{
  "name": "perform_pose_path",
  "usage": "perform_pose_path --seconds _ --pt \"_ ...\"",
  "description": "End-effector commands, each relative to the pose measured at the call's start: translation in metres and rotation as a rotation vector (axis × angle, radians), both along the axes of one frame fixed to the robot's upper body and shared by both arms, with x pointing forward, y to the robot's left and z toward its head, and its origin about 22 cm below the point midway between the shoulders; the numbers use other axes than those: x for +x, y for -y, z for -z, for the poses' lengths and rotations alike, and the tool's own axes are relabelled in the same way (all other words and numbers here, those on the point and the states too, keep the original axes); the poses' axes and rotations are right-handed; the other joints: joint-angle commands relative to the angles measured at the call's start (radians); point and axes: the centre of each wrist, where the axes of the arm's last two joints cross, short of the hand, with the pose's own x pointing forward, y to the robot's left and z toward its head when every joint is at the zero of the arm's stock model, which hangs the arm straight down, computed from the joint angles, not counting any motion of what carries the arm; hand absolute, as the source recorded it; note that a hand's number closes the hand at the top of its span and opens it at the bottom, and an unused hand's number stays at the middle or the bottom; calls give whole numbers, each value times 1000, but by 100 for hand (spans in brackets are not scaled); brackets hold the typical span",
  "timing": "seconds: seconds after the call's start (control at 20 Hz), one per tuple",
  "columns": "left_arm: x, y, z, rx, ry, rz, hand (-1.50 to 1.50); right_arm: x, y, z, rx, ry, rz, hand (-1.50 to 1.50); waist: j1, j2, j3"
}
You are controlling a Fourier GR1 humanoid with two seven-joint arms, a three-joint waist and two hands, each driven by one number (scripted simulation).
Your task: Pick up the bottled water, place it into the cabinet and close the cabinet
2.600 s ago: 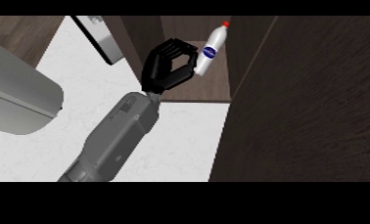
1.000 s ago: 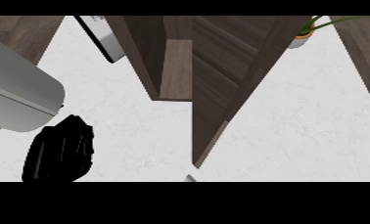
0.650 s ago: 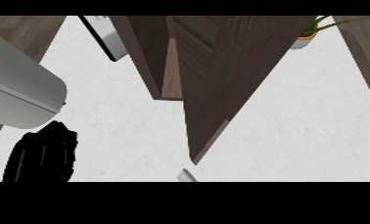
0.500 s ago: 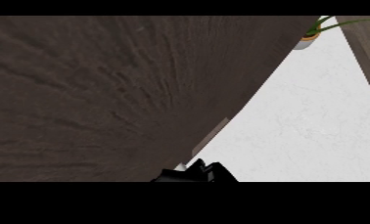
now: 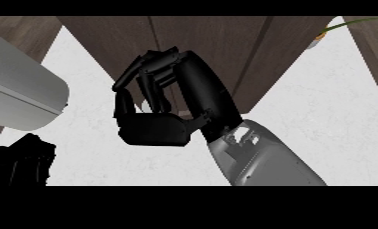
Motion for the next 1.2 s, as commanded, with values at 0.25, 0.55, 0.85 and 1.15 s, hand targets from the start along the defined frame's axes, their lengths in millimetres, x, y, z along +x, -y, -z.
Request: perform_pose_path --seconds 0.25,0.55,0.85,1.15 --pt "-1 -11 -8 0 9 -9 150 99 25 39 -10 -64 -7 150 -24 -2 1" --pt "-4 -7 -15 2 -4 33 150 134 60 21 -16 -73 47 150 -2 6 1" --pt "2 -24 -21 14 20 0 150 137 91 54 -31 -53 33 150 -14 11 1" --pt "11 -19 -26 17 40 17 150 146 90 49 -29 -55 -1 150 -11 15 1"
